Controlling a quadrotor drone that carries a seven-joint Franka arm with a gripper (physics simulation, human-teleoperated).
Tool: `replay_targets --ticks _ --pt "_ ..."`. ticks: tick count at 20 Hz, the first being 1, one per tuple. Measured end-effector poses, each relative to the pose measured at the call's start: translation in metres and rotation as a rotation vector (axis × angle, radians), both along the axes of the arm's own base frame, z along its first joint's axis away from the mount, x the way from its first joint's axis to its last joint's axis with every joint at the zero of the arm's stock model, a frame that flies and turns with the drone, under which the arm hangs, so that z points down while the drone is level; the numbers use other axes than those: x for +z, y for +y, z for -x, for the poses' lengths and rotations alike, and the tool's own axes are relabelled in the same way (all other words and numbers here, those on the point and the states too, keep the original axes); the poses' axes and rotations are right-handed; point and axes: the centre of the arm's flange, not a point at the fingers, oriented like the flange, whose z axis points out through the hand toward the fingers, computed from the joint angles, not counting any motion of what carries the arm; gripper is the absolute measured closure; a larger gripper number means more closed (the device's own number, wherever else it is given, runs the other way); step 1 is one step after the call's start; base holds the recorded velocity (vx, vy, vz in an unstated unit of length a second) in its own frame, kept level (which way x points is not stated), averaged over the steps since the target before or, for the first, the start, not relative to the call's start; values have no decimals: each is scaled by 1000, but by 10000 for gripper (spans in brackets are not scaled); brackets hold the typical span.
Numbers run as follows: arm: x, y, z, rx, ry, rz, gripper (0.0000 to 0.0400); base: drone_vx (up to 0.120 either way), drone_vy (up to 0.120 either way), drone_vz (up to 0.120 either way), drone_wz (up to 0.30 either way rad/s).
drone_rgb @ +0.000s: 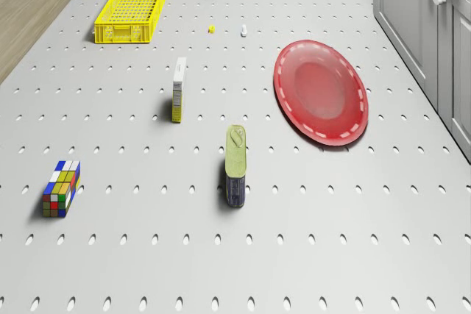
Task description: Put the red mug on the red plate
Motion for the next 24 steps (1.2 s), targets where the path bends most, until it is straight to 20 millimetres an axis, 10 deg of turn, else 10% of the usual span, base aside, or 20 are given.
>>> replay_targets --ticks 24 --pt "-3 25 2 -6 -18 250 0 120 -105 0 0"
